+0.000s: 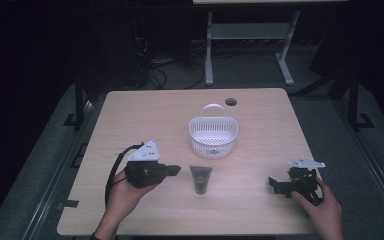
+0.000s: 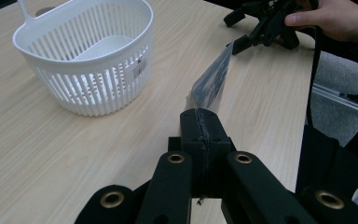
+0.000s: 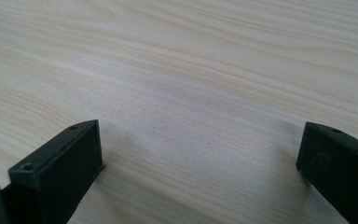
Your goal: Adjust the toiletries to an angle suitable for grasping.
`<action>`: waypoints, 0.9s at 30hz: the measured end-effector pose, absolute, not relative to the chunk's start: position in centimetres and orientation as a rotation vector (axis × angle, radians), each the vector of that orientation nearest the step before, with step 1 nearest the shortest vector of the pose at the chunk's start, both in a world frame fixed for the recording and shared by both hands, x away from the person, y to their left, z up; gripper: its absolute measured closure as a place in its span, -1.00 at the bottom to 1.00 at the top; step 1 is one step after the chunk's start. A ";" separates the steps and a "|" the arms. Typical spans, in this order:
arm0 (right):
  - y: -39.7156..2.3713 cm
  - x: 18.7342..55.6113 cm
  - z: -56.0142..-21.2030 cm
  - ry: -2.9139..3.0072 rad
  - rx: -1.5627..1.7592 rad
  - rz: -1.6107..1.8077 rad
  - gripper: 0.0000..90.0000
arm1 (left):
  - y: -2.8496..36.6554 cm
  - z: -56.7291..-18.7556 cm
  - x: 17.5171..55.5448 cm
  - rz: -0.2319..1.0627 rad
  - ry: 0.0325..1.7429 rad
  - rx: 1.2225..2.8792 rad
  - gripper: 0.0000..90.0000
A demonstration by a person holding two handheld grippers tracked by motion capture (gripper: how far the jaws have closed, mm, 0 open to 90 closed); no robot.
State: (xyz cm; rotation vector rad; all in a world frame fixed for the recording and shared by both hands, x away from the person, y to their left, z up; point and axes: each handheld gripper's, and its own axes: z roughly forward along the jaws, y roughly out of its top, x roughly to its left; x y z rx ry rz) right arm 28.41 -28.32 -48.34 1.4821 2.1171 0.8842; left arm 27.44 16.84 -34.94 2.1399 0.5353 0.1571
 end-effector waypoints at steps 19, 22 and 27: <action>-28.3 28.4 -48.3 2.117 1.482 0.884 -1.00 | 14.6 -35.7 28.6 0.137 0.510 2.167 1.00; -28.3 28.4 -48.3 2.117 1.482 0.884 -1.00 | 14.5 -35.7 28.7 0.133 0.513 2.163 1.00; -28.3 28.4 -48.3 2.117 1.482 0.884 -1.00 | 14.5 -35.7 29.0 0.131 0.514 2.162 1.00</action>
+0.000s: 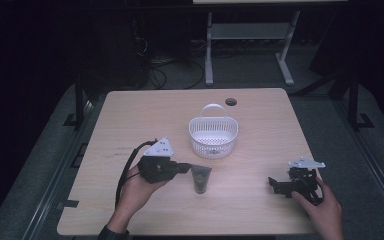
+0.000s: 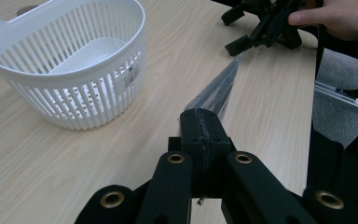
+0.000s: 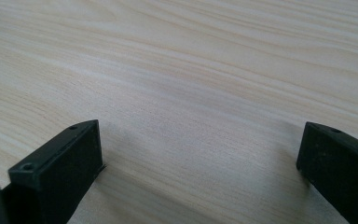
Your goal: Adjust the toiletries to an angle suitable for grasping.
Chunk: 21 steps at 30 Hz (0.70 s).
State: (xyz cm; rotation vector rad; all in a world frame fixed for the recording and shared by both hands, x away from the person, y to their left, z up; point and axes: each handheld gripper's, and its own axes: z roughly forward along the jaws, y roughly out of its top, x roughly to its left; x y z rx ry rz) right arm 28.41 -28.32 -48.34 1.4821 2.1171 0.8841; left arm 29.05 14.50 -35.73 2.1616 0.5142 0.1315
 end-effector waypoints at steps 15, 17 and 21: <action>-28.3 28.4 -48.3 2.117 1.482 0.884 -1.00 | 14.2 -35.9 30.3 0.135 0.521 2.161 1.00; -28.3 28.4 -48.3 2.117 1.482 0.884 -1.00 | 14.2 -35.9 30.5 0.138 0.524 2.162 1.00; -28.3 28.4 -48.3 2.117 1.482 0.885 -1.00 | 14.1 -36.0 30.9 0.139 0.527 2.162 1.00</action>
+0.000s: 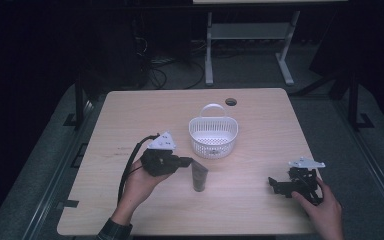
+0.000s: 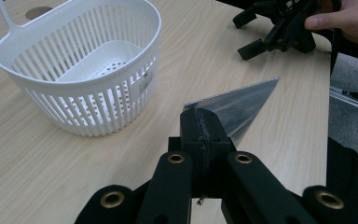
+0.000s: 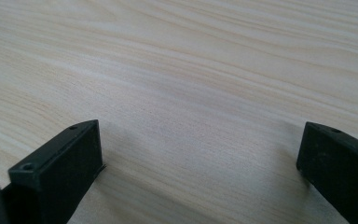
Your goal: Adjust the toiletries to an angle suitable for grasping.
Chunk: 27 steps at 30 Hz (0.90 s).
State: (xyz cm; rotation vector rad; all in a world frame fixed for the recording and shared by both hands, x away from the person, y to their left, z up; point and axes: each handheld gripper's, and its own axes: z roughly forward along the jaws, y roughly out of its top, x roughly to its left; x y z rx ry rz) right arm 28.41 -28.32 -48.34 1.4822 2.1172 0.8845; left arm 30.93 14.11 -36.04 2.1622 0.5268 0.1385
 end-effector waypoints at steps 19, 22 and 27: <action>-28.3 28.4 -48.3 2.117 1.482 0.883 -1.00 | 13.6 -36.4 32.2 0.130 0.534 2.159 1.00; -28.3 28.4 -48.3 2.117 1.482 0.883 -1.00 | 13.8 -36.3 32.0 0.133 0.528 2.156 0.99; -28.3 28.4 -48.3 2.116 1.483 0.884 -1.00 | 14.4 -35.9 31.7 0.142 0.529 2.137 0.91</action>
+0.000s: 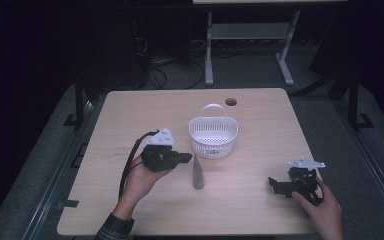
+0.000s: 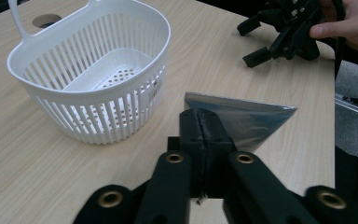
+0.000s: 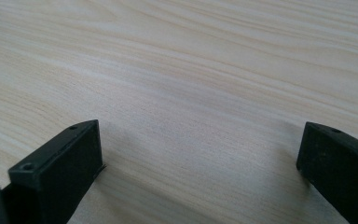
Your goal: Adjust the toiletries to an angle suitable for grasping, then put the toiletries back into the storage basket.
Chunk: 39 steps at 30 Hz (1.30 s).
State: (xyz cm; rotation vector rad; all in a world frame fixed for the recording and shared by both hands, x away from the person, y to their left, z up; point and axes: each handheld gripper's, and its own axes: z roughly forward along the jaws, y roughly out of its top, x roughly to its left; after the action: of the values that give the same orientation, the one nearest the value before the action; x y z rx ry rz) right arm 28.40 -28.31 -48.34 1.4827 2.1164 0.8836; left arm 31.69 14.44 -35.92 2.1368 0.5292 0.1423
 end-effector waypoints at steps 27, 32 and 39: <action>-28.3 28.4 -48.3 2.117 1.482 0.884 -1.00 | 12.8 -34.0 31.2 0.114 0.480 2.299 -0.70; -28.3 28.4 -48.3 2.118 1.482 0.885 -1.00 | 12.0 -33.7 31.5 0.110 0.477 2.334 -0.71; -28.3 28.4 -48.3 2.118 1.481 0.884 -1.00 | 10.9 -33.6 31.9 0.100 0.461 2.367 -0.71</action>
State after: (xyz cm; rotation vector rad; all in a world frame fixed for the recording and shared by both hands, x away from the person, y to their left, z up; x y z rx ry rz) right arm 28.41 -28.32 -48.34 1.4813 2.1180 0.8844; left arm 31.93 10.86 -33.64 2.3670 0.4609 0.0996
